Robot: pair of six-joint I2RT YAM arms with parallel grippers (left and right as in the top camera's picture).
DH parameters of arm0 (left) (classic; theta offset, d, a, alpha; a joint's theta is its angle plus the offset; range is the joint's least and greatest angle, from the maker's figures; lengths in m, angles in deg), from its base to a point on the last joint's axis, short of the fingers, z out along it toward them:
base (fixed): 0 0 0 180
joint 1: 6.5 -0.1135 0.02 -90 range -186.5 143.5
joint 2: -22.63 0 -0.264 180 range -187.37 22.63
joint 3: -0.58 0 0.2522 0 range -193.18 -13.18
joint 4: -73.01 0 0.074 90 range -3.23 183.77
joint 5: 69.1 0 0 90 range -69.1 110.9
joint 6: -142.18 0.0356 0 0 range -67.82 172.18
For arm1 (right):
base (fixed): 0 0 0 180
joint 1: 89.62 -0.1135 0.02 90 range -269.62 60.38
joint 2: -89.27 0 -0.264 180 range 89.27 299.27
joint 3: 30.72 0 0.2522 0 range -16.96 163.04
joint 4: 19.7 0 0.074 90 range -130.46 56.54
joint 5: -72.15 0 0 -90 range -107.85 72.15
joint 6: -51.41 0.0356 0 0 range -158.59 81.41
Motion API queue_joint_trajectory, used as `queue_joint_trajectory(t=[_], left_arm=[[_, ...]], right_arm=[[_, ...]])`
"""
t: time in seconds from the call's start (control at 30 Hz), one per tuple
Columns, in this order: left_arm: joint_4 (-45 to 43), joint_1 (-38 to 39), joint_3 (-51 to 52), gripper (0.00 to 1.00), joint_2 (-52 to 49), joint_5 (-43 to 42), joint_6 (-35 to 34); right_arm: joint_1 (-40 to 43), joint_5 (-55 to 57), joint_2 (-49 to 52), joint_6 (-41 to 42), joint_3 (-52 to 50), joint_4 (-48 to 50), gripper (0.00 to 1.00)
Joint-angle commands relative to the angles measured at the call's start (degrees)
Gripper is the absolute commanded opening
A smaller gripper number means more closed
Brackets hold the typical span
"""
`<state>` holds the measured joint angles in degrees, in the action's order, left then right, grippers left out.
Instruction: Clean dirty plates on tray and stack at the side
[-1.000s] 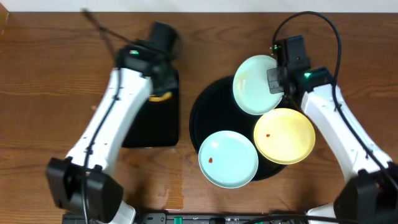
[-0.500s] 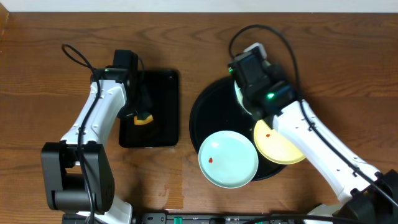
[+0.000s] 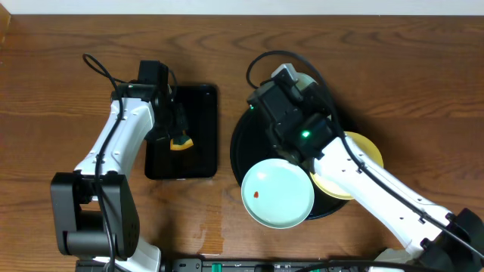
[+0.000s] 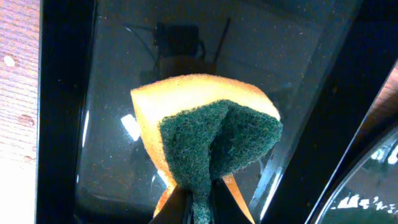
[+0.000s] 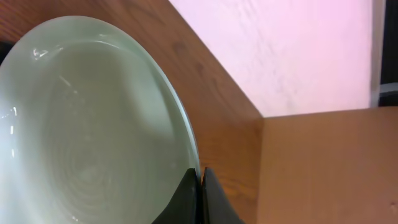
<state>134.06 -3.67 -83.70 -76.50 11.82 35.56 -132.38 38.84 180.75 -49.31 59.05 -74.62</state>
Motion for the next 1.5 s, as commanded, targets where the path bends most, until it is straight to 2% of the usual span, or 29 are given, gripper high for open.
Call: queue_joint_trajectory(t=[0.0,1.17,1.47], left_arm=[[-0.09,-0.02,-0.15,0.08,0.02,-0.57,0.76],[-0.07,-0.02,-0.15,0.08,0.02,-0.59,0.74],[-0.04,-0.02,-0.15,0.08,0.02,-0.59,0.74]], right_arm=[[-0.96,3.50,-0.79,-0.74,0.07,-0.02,0.01],[-0.94,3.56,-0.79,-0.70,0.07,-0.24,0.01],[-0.94,6.78,-0.79,-0.70,0.07,-0.22,0.01]])
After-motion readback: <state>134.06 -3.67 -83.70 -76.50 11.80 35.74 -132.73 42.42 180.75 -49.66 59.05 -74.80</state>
